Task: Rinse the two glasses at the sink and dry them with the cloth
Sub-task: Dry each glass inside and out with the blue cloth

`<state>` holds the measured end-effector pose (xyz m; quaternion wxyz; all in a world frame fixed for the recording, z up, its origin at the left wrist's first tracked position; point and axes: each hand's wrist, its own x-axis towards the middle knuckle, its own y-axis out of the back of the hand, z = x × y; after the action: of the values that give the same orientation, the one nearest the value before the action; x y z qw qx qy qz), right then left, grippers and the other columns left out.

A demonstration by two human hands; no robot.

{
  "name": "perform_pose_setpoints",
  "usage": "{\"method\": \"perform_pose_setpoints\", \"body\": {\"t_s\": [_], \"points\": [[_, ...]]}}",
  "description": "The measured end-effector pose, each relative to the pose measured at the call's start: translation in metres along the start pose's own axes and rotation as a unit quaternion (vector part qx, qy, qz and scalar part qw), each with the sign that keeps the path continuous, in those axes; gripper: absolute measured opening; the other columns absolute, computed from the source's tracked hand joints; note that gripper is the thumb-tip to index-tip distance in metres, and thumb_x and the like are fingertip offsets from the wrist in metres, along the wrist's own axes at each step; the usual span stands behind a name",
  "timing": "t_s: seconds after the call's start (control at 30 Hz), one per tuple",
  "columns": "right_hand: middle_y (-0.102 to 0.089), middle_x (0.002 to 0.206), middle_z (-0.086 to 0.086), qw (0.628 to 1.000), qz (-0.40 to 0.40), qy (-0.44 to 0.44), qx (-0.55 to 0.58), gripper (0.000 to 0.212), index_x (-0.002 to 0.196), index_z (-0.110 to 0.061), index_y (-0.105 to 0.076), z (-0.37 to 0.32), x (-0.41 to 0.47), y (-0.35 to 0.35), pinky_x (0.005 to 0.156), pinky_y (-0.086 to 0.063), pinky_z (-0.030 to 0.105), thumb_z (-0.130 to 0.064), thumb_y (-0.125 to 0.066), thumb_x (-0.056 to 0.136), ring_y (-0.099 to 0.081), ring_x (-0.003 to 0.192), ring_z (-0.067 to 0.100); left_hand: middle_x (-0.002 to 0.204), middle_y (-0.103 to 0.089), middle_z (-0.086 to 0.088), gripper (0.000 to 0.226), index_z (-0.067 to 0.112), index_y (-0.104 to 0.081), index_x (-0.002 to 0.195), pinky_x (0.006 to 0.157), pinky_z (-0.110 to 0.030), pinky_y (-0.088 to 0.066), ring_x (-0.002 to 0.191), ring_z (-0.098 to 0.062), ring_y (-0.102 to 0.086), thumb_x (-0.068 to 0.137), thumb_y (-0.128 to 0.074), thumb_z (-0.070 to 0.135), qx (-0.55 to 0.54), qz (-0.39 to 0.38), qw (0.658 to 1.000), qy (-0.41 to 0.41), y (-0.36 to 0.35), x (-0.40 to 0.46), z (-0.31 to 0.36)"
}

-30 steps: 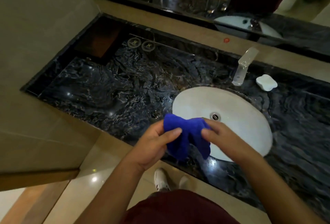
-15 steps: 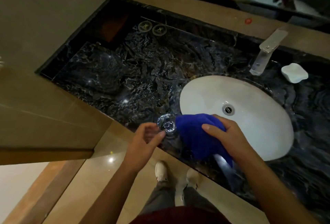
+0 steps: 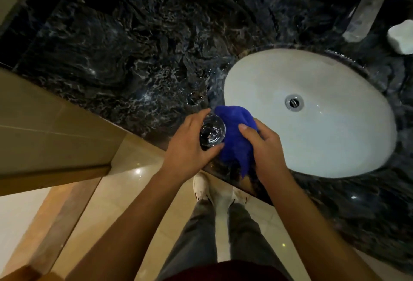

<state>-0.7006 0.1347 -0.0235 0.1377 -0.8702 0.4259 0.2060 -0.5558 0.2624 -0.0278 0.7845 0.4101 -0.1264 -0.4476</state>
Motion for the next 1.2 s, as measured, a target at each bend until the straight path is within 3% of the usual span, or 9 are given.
{"method": "perform_pose_setpoints", "body": {"t_s": [0.07, 0.17, 0.3, 0.5, 0.63, 0.77, 0.93, 1.07, 1.2], "points": [[-0.080, 0.104, -0.006, 1.000, -0.003, 0.004, -0.003, 0.023, 0.104, -0.038, -0.079, -0.003, -0.006, -0.004, 0.084, -0.063, 0.041, -0.042, -0.063, 0.088, -0.075, 0.101, 0.021, 0.138, -0.060, 0.007, 0.084, 0.029, -0.043, 0.151, 0.095, -0.010, -0.045, 0.117, -0.001, -0.062, 0.080, -0.086, 0.045, -0.076, 0.004, 0.996, 0.040, 0.003, 0.000, -0.002], [-0.079, 0.107, -0.015, 0.991, -0.006, 0.102, -0.089, 0.024, 0.113, -0.038, -0.075, -0.020, -0.019, -0.003, 0.083, -0.058, 0.024, -0.040, -0.060, 0.095, -0.073, 0.105, 0.009, 0.122, -0.068, 0.007, 0.074, 0.026, -0.051, 0.142, 0.090, -0.025, -0.060, 0.100, 0.001, -0.070, 0.080, -0.089, 0.042, -0.245, 0.006, 0.965, 0.098, 0.009, -0.004, 0.000], [-0.073, 0.125, -0.006, 0.934, -0.038, 0.280, -0.218, 0.030, 0.129, -0.026, -0.067, -0.044, -0.031, -0.008, 0.099, -0.055, 0.035, -0.029, -0.054, 0.102, -0.067, 0.118, 0.009, 0.113, -0.069, 0.010, 0.061, 0.027, -0.055, 0.128, 0.080, -0.015, -0.054, 0.097, 0.001, -0.069, 0.076, -0.072, 0.056, -0.333, 0.019, 0.938, 0.094, 0.011, -0.012, 0.026], [-0.062, 0.145, 0.002, 0.900, -0.057, 0.337, -0.271, 0.042, 0.145, -0.009, -0.057, -0.078, -0.048, -0.011, 0.111, -0.045, 0.030, -0.025, -0.050, 0.106, -0.056, 0.136, 0.009, 0.112, -0.071, 0.022, 0.035, 0.035, -0.060, 0.126, 0.084, -0.014, -0.051, 0.103, -0.002, -0.069, 0.093, -0.053, 0.046, -0.354, 0.084, 0.931, 0.018, 0.025, -0.005, 0.060], [-0.070, 0.130, -0.005, 0.909, -0.055, 0.308, -0.276, 0.038, 0.143, -0.016, -0.059, -0.097, -0.064, -0.008, 0.097, -0.052, 0.027, -0.025, -0.051, 0.108, -0.065, 0.119, 0.008, 0.099, -0.069, 0.010, 0.037, 0.032, -0.061, 0.125, 0.074, -0.028, -0.054, 0.085, -0.012, -0.067, 0.090, -0.056, 0.042, -0.349, 0.084, 0.933, -0.037, 0.035, -0.008, 0.072], [-0.074, 0.094, -0.007, 0.931, -0.006, 0.254, -0.262, 0.025, 0.124, -0.032, -0.067, -0.117, -0.069, -0.007, 0.072, -0.054, 0.029, -0.035, -0.049, 0.108, -0.069, 0.088, 0.011, 0.097, -0.060, 0.011, 0.038, 0.021, -0.052, 0.127, 0.073, -0.015, -0.044, 0.078, -0.003, -0.057, 0.091, -0.054, 0.035, -0.269, 0.148, 0.940, -0.150, 0.034, -0.017, 0.088], [-0.068, 0.076, 0.008, 0.970, -0.048, 0.082, -0.225, 0.036, 0.089, -0.013, -0.067, -0.128, -0.046, 0.001, 0.065, -0.052, 0.038, -0.042, -0.052, 0.103, -0.064, 0.064, 0.015, 0.102, -0.060, 0.012, 0.040, 0.009, -0.055, 0.121, 0.075, -0.015, -0.045, 0.084, -0.001, -0.058, 0.092, -0.059, 0.037, -0.259, 0.176, 0.932, -0.184, 0.034, -0.019, 0.091], [-0.076, 0.074, 0.004, 0.993, -0.110, -0.006, -0.046, 0.029, 0.082, -0.019, -0.077, -0.122, -0.035, 0.013, 0.061, -0.055, 0.023, -0.033, -0.059, 0.100, -0.069, 0.065, 0.012, 0.098, -0.063, 0.021, 0.032, 0.019, -0.061, 0.118, 0.069, -0.019, -0.049, 0.080, -0.002, -0.060, 0.090, -0.052, 0.033, -0.348, 0.185, 0.914, -0.095, 0.030, -0.023, 0.098], [-0.080, 0.089, -0.007, 0.978, -0.103, 0.023, 0.179, 0.025, 0.090, -0.036, -0.083, -0.105, -0.049, 0.013, 0.075, -0.059, 0.024, -0.029, -0.059, 0.095, -0.076, 0.085, 0.009, 0.077, -0.070, 0.008, 0.036, 0.028, -0.070, 0.101, 0.053, -0.028, -0.048, 0.065, -0.010, -0.065, 0.087, -0.048, 0.053, -0.528, 0.191, 0.821, 0.105, 0.027, -0.016, 0.112]]}}
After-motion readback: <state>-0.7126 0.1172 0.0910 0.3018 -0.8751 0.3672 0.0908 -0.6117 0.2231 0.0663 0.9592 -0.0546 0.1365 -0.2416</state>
